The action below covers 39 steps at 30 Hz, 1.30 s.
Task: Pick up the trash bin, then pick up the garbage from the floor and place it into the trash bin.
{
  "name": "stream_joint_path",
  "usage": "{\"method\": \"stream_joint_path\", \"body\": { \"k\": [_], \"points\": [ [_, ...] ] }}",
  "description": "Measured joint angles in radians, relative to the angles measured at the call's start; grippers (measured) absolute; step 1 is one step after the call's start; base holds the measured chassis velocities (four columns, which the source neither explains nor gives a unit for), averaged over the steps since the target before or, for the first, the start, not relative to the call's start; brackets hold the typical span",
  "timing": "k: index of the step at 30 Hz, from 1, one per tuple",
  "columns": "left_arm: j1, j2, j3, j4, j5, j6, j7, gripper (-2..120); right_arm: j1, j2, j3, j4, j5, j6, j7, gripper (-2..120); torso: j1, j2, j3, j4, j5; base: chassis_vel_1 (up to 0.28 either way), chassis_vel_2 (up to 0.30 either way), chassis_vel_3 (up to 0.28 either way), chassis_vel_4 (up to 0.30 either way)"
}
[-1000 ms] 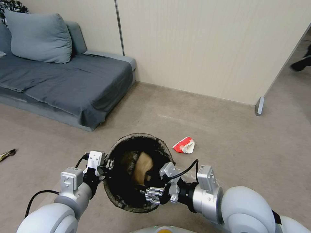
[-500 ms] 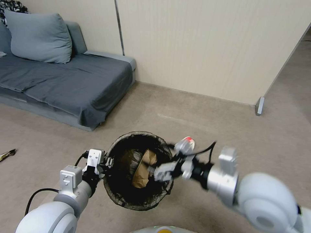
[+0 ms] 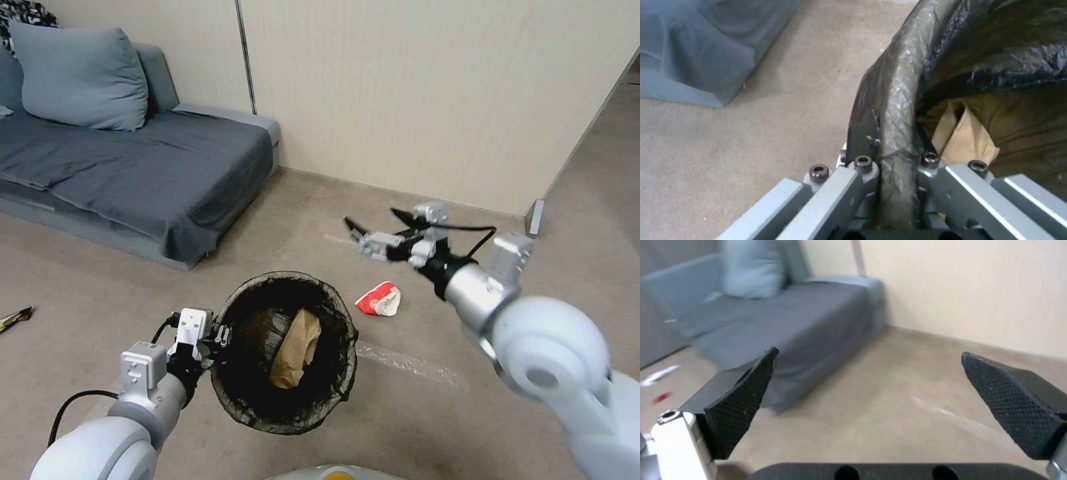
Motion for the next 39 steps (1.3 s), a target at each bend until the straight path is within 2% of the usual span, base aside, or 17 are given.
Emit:
{"method": "stream_joint_path", "body": {
  "k": [1, 2, 4, 5, 8, 9, 16, 17, 22, 31, 39],
  "points": [
    [0.002, -0.002, -0.001, 0.000, 0.000, 0.000, 0.000, 1, 0.020, 0.025, -0.014, -0.057, 0.003, 0.000, 0.045, 100, 0.000, 0.000, 0.000, 0.0000, -0.0002, 0.000, 0.000, 0.000, 0.000],
    [0.002, -0.002, -0.001, 0.000, 0.000, 0.000, 0.000, 1, 0.020, 0.025, -0.014, -0.057, 0.003, 0.000, 0.045, 100, 0.000, 0.000, 0.000, 0.0000, -0.0002, 0.000, 0.000, 0.000, 0.000],
    [0.002, -0.003, -0.003, 0.000, 0.000, 0.000, 0.000, 1, 0.035, 0.066, -0.030, -0.148, -0.001, -0.001, 0.083, 100, 0.000, 0.000, 0.000, 0.0000, -0.0002, 0.000, 0.000, 0.000, 0.000],
    [0.002, -0.003, -0.003, 0.000, 0.000, 0.000, 0.000, 1, 0.035, 0.066, -0.030, -0.148, -0.001, -0.001, 0.083, 100, 0.000, 0.000, 0.000, 0.0000, -0.0002, 0.000, 0.000, 0.000, 0.000],
    [0.000, -0.002, -0.005, 0.000, -0.001, 0.000, 0.000, 1, 0.037, 0.126, -0.050, -0.280, -0.042, -0.004, 0.094, 100, 0.000, 0.000, 0.000, -0.0001, 0.0000, 0.000, 0.000, 0.000, 0.000],
    [0.000, -0.002, -0.005, 0.000, -0.001, 0.000, 0.000, 1, 0.037, 0.126, -0.050, -0.280, -0.042, -0.004, 0.094, 100, 0.000, 0.000, 0.000, -0.0001, 0.0000, 0.000, 0.000, 0.000, 0.000],
    [-0.006, -0.002, -0.004, 0.000, -0.002, -0.001, 0.000, 1, 0.076, 0.293, -0.107, -0.538, -0.069, 0.000, 0.147, 100, 0.000, 0.000, 0.000, 0.0002, -0.0004, 0.000, 0.000, 0.000, 0.000],
    [-0.006, -0.002, -0.004, 0.000, -0.002, -0.001, 0.000, 1, 0.076, 0.293, -0.107, -0.538, -0.069, 0.000, 0.147, 100, 0.000, 0.000, 0.000, 0.0002, -0.0004, 0.000, 0.000, 0.000, 0.000],
    [-0.006, 0.000, -0.008, 0.000, -0.006, -0.002, 0.000, 1, 0.117, 0.377, -0.132, -0.725, -0.092, 0.010, 0.197, 100, 0.000, 0.000, 0.000, -0.0001, -0.0002, 0.000, 0.000, 0.000, 0.000],
    [-0.005, 0.001, -0.007, 0.000, -0.006, -0.004, -0.001, 1, 0.187, 0.451, -0.129, -0.947, -0.147, 0.053, 0.271, 100, 0.000, 0.000, 0.000, 0.0000, -0.0001, 0.000, 0.000, 0.000, 0.000],
    [-0.004, 0.004, -0.005, 0.000, -0.008, -0.005, -0.001, 1, 0.239, 0.486, -0.110, -1.105, -0.195, 0.099, 0.269, 100, 0.000, 0.000, 0.000, -0.0002, -0.0001, 0.000, 0.000, 0.000, 0.000]
  ]
}}
